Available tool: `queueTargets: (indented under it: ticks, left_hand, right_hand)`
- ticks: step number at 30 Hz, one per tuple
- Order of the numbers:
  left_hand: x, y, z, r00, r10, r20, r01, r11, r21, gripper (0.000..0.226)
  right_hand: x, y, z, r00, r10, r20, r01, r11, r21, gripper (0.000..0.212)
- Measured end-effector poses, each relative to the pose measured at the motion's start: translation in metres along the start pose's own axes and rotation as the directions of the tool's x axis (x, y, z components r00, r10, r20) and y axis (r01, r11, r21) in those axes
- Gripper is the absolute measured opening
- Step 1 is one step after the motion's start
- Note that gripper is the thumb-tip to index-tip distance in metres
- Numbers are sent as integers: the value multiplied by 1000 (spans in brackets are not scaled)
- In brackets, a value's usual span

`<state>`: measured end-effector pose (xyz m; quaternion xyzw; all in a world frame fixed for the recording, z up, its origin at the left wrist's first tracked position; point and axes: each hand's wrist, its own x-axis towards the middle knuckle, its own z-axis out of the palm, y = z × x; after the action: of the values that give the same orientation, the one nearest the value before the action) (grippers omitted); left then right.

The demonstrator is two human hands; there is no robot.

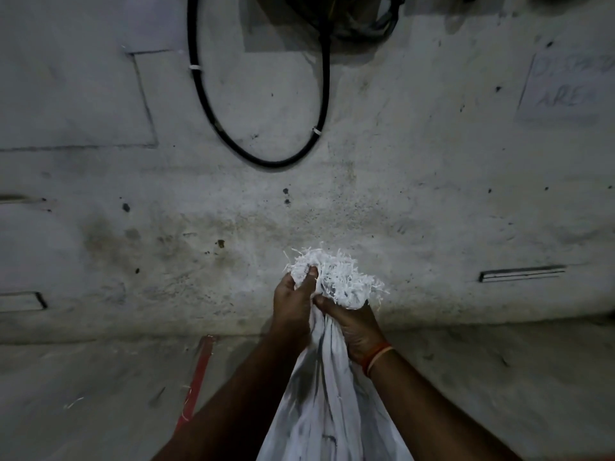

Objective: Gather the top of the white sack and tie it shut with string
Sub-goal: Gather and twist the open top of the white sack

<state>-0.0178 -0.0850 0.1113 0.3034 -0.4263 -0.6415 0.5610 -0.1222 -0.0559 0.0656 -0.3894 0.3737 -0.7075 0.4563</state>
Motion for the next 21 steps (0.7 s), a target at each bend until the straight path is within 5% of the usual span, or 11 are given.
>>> queueTargets:
  ticks: [3, 8, 14, 18, 21]
  left_hand:
    - [4, -1, -2, 999, 17, 51, -17, 1000, 5, 24]
    - [1, -3, -25, 997, -78, -10, 76, 988, -137, 26]
    - [21, -20, -62, 970, -127, -207, 155, 980, 127, 47]
    - [33, -10, -68, 979, -196, 59, 158, 906, 392, 72]
    - [42, -6, -69, 897, -344, 278, 122, 797, 591, 87]
  right_hand:
    - [4, -1, 3, 995, -24, -101, 25, 1000, 7, 54]
    - [6, -3, -4, 981, 151, -125, -100, 934, 343, 84]
    - [4, 0, -11, 947, 306, -103, -254, 903, 347, 92]
    - [5, 0, -19, 936, 326, -134, -272, 910, 313, 67]
    - [11, 4, -27, 942, 322, -94, -281, 910, 304, 47]
